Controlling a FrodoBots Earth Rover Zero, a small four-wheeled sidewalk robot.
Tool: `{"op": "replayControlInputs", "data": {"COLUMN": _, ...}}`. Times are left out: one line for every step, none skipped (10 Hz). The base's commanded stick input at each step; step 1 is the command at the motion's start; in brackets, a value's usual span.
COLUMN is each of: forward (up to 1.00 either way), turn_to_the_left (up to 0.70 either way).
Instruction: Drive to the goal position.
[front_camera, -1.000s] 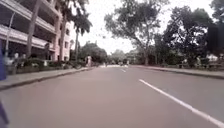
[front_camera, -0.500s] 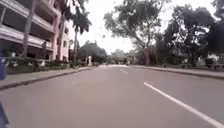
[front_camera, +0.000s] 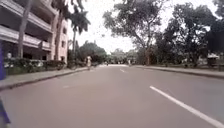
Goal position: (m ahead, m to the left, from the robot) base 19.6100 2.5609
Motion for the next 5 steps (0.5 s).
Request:
{"op": "replayControlInputs", "data": {"forward": 1.0, "turn_to_the_left": 0.0}}
{"op": "replayControlInputs", "data": {"forward": 1.0, "turn_to_the_left": 0.0}}
{"op": "replayControlInputs", "data": {"forward": 1.0, "turn_to_the_left": 0.0}}
{"op": "replayControlInputs", "data": {"forward": 1.0, "turn_to_the_left": 0.0}}
{"op": "replayControlInputs", "data": {"forward": 1.0, "turn_to_the_left": 0.0}}
